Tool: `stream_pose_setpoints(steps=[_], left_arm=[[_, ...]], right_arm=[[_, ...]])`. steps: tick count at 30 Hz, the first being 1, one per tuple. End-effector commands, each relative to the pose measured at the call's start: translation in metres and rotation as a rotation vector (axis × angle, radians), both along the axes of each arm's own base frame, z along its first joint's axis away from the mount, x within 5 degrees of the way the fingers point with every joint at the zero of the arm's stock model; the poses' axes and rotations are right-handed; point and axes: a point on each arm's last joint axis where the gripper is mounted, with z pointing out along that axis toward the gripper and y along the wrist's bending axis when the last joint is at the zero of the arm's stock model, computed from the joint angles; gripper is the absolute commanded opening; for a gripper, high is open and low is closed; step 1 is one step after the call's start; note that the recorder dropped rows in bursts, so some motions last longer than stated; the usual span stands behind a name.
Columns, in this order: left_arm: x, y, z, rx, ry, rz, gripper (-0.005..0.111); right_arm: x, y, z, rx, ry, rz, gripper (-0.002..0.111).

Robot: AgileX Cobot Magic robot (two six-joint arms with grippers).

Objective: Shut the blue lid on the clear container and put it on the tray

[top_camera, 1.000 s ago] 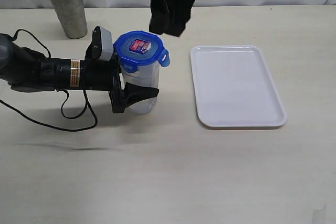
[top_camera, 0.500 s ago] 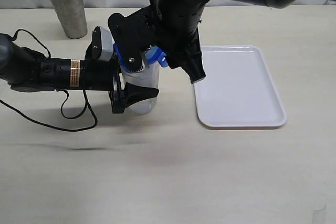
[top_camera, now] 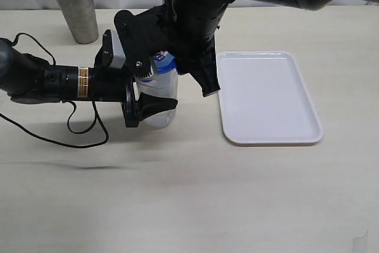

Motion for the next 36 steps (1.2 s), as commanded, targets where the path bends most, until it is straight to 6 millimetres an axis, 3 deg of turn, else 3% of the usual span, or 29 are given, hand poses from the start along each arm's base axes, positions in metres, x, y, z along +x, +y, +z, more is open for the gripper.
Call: stream_pose_setpoints(steps=[1, 8, 13, 23, 29, 36], left_arm=[[0.000, -0.003, 0.012, -0.066, -0.032, -0.025, 0.000], [-0.001, -0.004, 0.014, -0.092, -0.034, -0.039, 0.000], [-0.001, -0.004, 0.014, -0.091, -0.034, -0.042, 0.000], [-0.002, -0.004, 0.014, -0.087, -0.032, -0.051, 0.000], [-0.003, -0.004, 0.013, -0.083, -0.033, -0.059, 0.000], [-0.002, -0.004, 0.014, -0.087, -0.032, -0.052, 0.000]], right_arm=[[0.000, 0.013, -0.007, 0.120, 0.031, 0.003, 0.040], [0.005, 0.019, -0.026, 0.133, 0.060, -0.048, 0.034], [0.003, 0.022, -0.028, 0.164, 0.100, -0.056, 0.023], [0.002, 0.029, -0.030, 0.218, 0.110, -0.016, 0.023], [0.011, 0.022, -0.037, 0.083, 0.021, 0.021, 0.032], [0.006, 0.018, -0.019, 0.117, 0.010, 0.015, 0.036]])
